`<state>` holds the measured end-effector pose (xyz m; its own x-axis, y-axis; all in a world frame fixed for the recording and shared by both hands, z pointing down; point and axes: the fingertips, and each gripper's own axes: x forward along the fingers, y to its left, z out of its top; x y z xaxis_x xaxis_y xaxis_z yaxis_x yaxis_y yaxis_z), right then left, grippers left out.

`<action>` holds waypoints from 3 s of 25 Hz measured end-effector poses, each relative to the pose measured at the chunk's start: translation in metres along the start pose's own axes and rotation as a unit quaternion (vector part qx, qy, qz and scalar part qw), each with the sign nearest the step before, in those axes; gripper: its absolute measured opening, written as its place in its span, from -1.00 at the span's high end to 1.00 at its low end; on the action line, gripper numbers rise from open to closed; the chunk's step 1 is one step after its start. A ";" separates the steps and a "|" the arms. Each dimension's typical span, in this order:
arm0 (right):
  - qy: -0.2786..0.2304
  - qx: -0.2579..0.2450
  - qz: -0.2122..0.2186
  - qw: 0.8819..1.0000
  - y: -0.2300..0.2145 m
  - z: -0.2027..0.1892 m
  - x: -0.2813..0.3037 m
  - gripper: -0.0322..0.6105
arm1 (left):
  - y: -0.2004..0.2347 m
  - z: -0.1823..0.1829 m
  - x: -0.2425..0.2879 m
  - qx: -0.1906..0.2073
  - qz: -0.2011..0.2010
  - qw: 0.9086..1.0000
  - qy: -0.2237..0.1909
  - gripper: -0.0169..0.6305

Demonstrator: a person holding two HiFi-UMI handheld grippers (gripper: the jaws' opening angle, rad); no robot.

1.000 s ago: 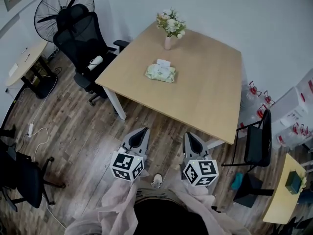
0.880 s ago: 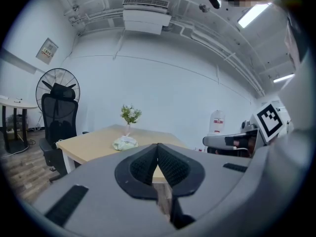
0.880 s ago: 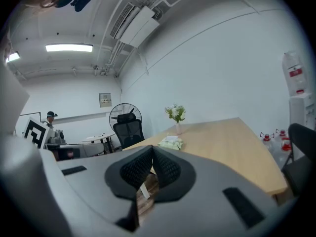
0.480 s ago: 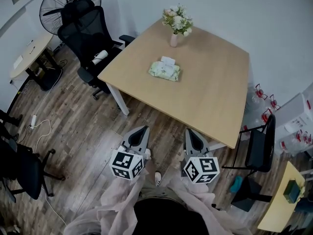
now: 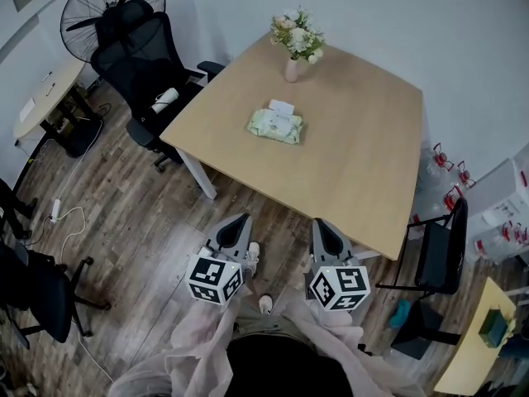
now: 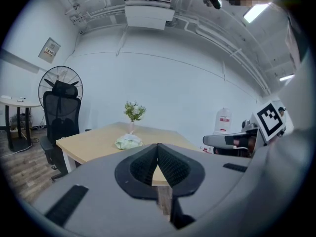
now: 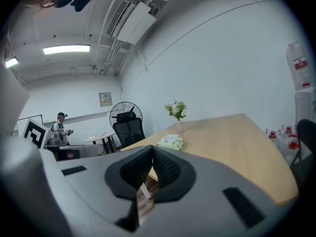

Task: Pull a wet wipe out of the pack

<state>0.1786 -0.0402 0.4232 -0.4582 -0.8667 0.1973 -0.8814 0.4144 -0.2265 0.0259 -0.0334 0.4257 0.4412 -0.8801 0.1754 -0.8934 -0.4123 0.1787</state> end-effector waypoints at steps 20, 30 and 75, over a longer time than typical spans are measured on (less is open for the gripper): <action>0.014 0.004 -0.017 1.000 -0.028 0.032 0.121 0.87 | 0.081 0.036 0.096 -0.010 -0.006 1.000 0.009 0.91; 0.030 0.008 -0.034 0.999 -0.033 0.035 0.180 0.87 | 0.125 0.038 0.144 -0.019 -0.024 0.999 0.029 0.91; 0.077 0.015 -0.084 0.993 -0.074 0.027 0.280 0.86 | 0.193 0.027 0.246 -0.044 -0.076 0.994 0.071 0.91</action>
<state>0.1183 -0.3211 0.4692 -0.3195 -0.8691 0.3775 -0.9441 0.2576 -0.2059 -0.0405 -0.3356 0.4775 0.5835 -0.7648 0.2731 -0.8074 -0.5099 0.2970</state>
